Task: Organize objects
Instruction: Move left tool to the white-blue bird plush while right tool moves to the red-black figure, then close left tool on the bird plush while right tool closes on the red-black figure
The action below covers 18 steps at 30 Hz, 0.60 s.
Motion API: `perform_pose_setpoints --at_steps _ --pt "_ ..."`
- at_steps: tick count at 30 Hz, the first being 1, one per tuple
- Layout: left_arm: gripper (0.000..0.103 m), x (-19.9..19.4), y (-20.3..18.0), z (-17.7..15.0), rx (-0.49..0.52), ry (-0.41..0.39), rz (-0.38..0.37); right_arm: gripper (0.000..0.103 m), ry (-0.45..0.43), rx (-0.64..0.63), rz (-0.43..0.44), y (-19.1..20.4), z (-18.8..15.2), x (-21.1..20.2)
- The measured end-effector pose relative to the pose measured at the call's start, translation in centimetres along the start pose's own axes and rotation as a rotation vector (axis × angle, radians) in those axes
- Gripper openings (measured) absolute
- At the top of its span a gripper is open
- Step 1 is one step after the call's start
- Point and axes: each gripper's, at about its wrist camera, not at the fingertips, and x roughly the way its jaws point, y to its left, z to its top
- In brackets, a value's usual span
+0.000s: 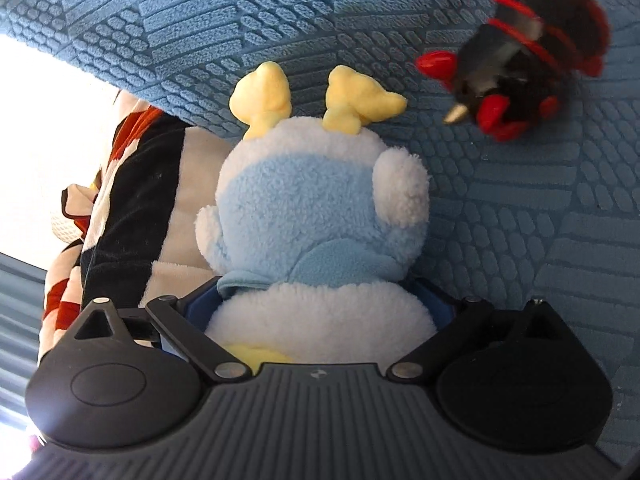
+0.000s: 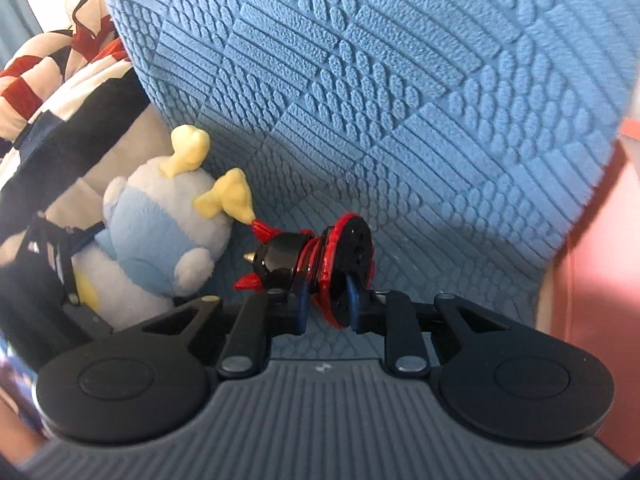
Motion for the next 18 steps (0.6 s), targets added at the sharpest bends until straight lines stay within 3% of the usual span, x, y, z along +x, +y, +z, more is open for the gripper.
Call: perform_pose_setpoints --at_steps 7,13,18 --pt "0.087 -1.3 0.7 -0.5 -0.064 -0.050 -0.045 0.021 -0.015 -0.007 -0.060 0.1 -1.9 -1.2" --pt "0.083 -3.8 2.6 -1.4 -0.229 -0.084 -0.119 0.020 -0.029 0.003 -0.060 0.4 -2.8 -2.8" --pt "0.081 -5.4 3.9 -2.3 -0.292 -0.111 -0.152 0.013 -0.040 0.040 -0.066 0.5 -4.5 -5.2"
